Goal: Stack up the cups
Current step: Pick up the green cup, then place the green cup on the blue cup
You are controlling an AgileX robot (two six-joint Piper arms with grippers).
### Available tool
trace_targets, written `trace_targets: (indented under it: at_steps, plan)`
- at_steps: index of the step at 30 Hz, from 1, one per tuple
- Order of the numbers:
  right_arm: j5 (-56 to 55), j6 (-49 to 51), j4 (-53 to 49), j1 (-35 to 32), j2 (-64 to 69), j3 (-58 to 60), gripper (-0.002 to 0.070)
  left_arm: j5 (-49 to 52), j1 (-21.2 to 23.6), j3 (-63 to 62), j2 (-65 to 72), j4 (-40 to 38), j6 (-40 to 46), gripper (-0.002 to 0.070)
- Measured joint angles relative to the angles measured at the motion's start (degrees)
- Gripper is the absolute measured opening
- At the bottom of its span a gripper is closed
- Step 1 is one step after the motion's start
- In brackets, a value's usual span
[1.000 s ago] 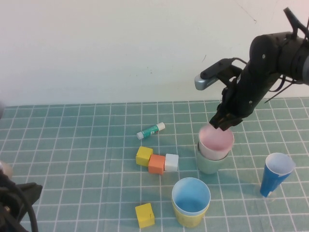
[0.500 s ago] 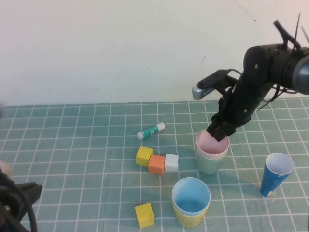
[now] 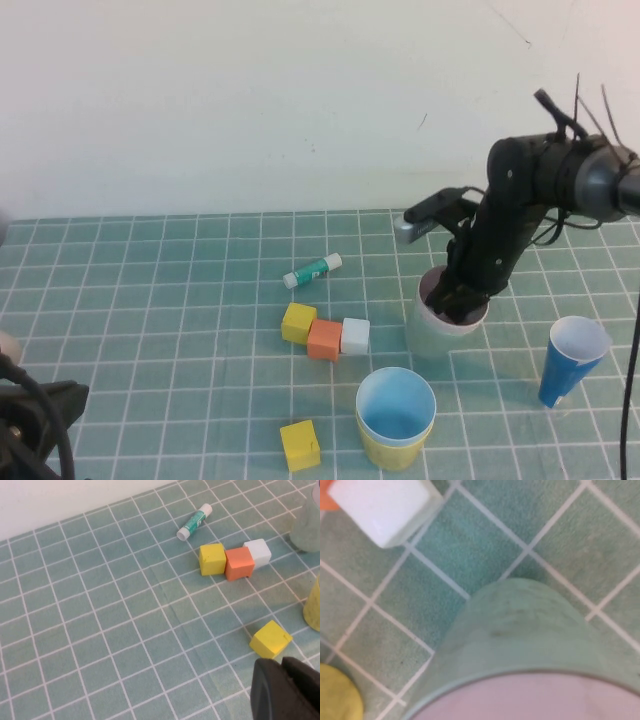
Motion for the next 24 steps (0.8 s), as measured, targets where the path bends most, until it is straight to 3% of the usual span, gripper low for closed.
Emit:
trace_targets:
  at_steps: [6, 13, 24]
  plan:
    - [1.9, -1.8, 0.0, 0.0, -9.9, 0.1, 0.0075, 0.8, 0.0, 0.0, 0.0, -0.4, -0.1, -0.0001]
    - [15.1, -6.7, 0.1, 3.1, -22.8, 0.1, 0.0074, 1.1, 0.0, 0.0, 0.0, -0.5, -0.1, -0.0001]
    - [18.6, -7.9, 0.5, 12.8, -18.3, 0.1, 0.0074, 2.3, 0.0, 0.0, 0.0, -1.0, -0.1, -0.0003]
